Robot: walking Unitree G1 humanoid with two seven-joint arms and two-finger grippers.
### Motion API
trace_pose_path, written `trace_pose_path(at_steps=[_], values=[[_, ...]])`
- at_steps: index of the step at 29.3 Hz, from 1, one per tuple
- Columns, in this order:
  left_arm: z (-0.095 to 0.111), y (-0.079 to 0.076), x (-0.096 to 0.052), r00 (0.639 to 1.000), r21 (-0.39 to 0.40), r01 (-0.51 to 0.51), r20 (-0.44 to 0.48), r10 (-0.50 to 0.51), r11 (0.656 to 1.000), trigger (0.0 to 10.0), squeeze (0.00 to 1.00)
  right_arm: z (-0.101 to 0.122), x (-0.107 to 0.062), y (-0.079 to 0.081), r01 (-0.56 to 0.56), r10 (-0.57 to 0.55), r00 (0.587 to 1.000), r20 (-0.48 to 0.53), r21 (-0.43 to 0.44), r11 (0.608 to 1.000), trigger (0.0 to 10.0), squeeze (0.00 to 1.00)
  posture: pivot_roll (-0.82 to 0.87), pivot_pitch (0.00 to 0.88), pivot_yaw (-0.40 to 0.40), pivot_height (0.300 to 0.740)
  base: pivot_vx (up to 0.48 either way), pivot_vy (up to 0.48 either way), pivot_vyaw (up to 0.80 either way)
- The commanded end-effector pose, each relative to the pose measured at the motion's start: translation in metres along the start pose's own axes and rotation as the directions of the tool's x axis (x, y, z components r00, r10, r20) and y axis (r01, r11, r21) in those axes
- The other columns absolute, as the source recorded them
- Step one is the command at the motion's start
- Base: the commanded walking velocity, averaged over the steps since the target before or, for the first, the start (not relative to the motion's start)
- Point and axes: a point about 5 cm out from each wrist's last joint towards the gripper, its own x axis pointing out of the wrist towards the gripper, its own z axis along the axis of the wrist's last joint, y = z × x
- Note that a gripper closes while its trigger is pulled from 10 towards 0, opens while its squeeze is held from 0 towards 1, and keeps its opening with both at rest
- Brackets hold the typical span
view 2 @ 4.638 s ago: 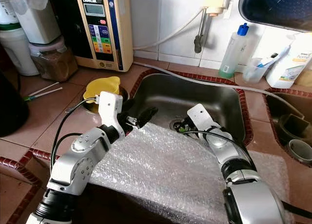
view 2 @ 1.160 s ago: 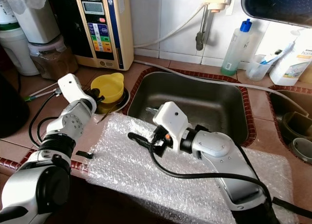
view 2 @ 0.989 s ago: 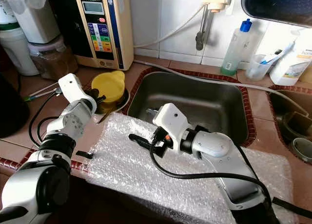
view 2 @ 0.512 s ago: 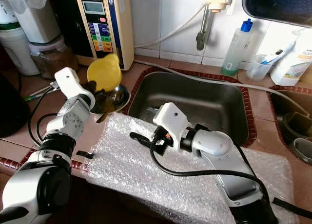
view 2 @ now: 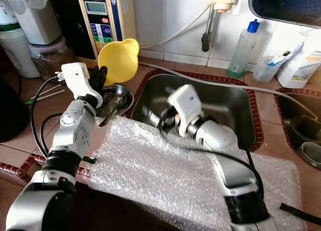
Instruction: Kitchen organization
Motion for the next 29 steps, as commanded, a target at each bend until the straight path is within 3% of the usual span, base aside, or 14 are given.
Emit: trace_pose_path(at_steps=[1, 4, 6, 13, 15, 16, 17, 18, 25, 29], values=[[0.013, -0.014, 0.001, 0.994, 0.055, 0.074, 0.080, -0.079, 0.996, 0.0, 0.00, 0.006, 0.002, -0.009, 0.067, -0.068, 0.997, 0.030, 0.043, 0.997, 10.0, 0.00, -0.01, 0.000, 0.042, 0.740, 0.000, 0.000, 0.00], [0.011, -0.022, -0.002, 0.991, 0.053, 0.102, 0.086, -0.106, 0.993, 0.0, 0.00, 0.008, 0.006, -0.015, 0.115, -0.118, 0.992, 0.046, 0.066, 0.991, 10.0, 0.00, -0.01, 0.000, 0.040, 0.740, 0.000, 0.000, 0.00], [0.004, -0.035, -0.004, 0.986, 0.037, 0.157, 0.056, -0.159, 0.987, 0.0, 0.00, 0.013, 0.011, -0.020, 0.162, -0.177, 0.980, 0.086, 0.155, 0.974, 10.0, 0.00, -0.02, 0.000, 0.039, 0.740, 0.000, 0.000, 0.00], [0.003, -0.052, -0.006, 0.973, 0.023, 0.222, 0.063, -0.223, 0.975, 0.0, 0.00, 0.018, 0.019, -0.019, 0.169, -0.192, 0.976, 0.107, 0.190, 0.967, 10.0, 0.00, -0.02, 0.000, 0.043, 0.740, 0.000, 0.000, 0.00], [0.004, -0.058, -0.008, 0.969, 0.006, 0.239, 0.070, -0.239, 0.971, 0.0, 0.00, 0.017, 0.025, -0.018, 0.184, -0.213, 0.971, 0.106, 0.234, 0.955, 10.0, 0.00, -0.02, 0.000, 0.043, 0.740, 0.000, 0.000, 0.00], [0.004, -0.060, -0.008, 0.967, 0.018, 0.244, 0.072, -0.244, 0.970, 0.0, 0.00, 0.013, 0.026, -0.017, 0.192, -0.218, 0.972, 0.089, 0.233, 0.953, 6.6, 0.00, -0.02, 0.000, 0.042, 0.740, 0.000, 0.000, 0.00], [0.004, -0.060, -0.008, 0.967, 0.018, 0.244, 0.072, -0.244, 0.970, 0.0, 0.00, 0.013, 0.026, -0.017, 0.192, -0.218, 0.972, 0.089, 0.233, 0.953, 6.6, 0.00, -0.02, 0.000, 0.042, 0.740, 0.000, 0.000, 0.00], [0.006, -0.061, -0.008, 0.967, 0.018, 0.241, 0.081, -0.242, 0.970, 0.0, 0.00, 0.009, 0.026, -0.019, 0.213, -0.235, 0.970, 0.067, 0.244, 0.946, 0.0, 0.00, -0.02, 0.000, 0.039, 0.740, 0.000, 0.000, 0.00], [0.005, -0.060, -0.010, 0.966, 0.021, 0.242, 0.082, -0.243, 0.970, 0.0, 0.00, 0.003, 0.024, -0.031, 0.302, -0.314, 0.949, -0.001, 0.270, 0.914, 0.0, 0.00, -0.02, 0.000, 0.037, 0.740, 0.000, 0.000, 0.00], [0.005, -0.064, -0.012, 0.963, 0.008, 0.257, 0.081, -0.257, 0.966, 0.0, 0.00, 0.002, 0.024, -0.042, 0.358, -0.374, 0.927, -0.019, 0.341, 0.869, 0.0, 0.00, -0.02, 0.000, 0.040, 0.740, 0.000, 0.000, 0.00]])
